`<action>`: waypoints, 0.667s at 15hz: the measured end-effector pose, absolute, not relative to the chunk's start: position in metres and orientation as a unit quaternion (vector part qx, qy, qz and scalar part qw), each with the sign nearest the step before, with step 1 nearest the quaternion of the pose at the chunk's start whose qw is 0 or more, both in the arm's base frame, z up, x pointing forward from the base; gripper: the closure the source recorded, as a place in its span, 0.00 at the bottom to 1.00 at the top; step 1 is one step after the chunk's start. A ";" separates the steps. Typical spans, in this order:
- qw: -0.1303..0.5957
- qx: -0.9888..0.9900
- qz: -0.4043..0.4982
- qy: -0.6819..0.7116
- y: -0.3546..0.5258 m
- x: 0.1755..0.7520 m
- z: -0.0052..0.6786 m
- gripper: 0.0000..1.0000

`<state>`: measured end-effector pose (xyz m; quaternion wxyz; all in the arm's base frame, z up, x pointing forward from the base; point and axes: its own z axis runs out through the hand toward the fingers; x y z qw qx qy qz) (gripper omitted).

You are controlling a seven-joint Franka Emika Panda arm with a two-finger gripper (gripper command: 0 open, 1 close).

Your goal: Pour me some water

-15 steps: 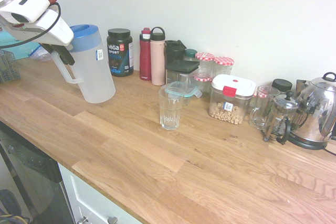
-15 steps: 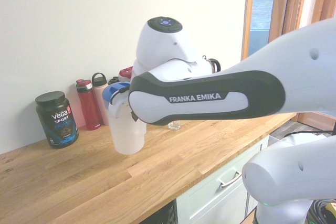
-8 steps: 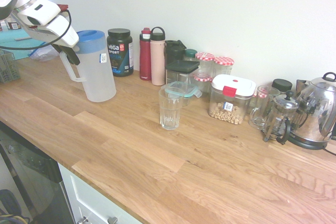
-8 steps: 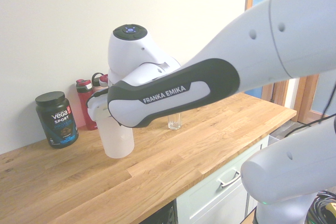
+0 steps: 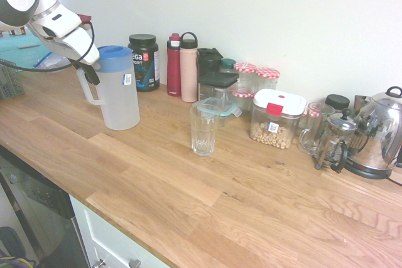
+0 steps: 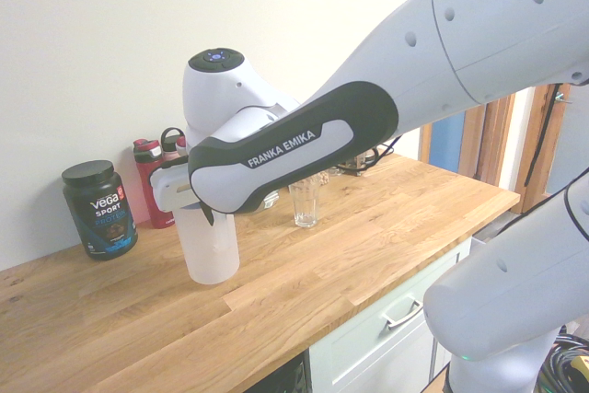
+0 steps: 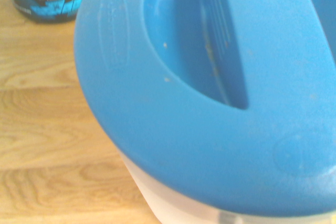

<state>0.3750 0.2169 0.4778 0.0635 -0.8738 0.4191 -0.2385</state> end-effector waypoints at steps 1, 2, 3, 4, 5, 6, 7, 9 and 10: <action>0.060 -0.875 -0.238 0.418 0.219 0.374 0.474 0.00; 0.057 -0.875 -0.237 0.419 0.221 0.374 0.471 0.00; 0.056 -0.874 -0.239 0.419 0.222 0.374 0.470 0.00; 0.056 -0.874 -0.240 0.419 0.223 0.374 0.470 0.00; 0.056 -0.874 -0.241 0.418 0.223 0.374 0.471 0.00; 0.057 -0.874 -0.242 0.418 0.222 0.374 0.472 0.00; 0.058 -0.874 -0.243 0.418 0.221 0.374 0.473 0.00; 0.062 -0.874 -0.240 0.419 0.220 0.374 0.476 0.00; 0.061 -0.875 -0.236 0.419 0.219 0.372 0.477 0.00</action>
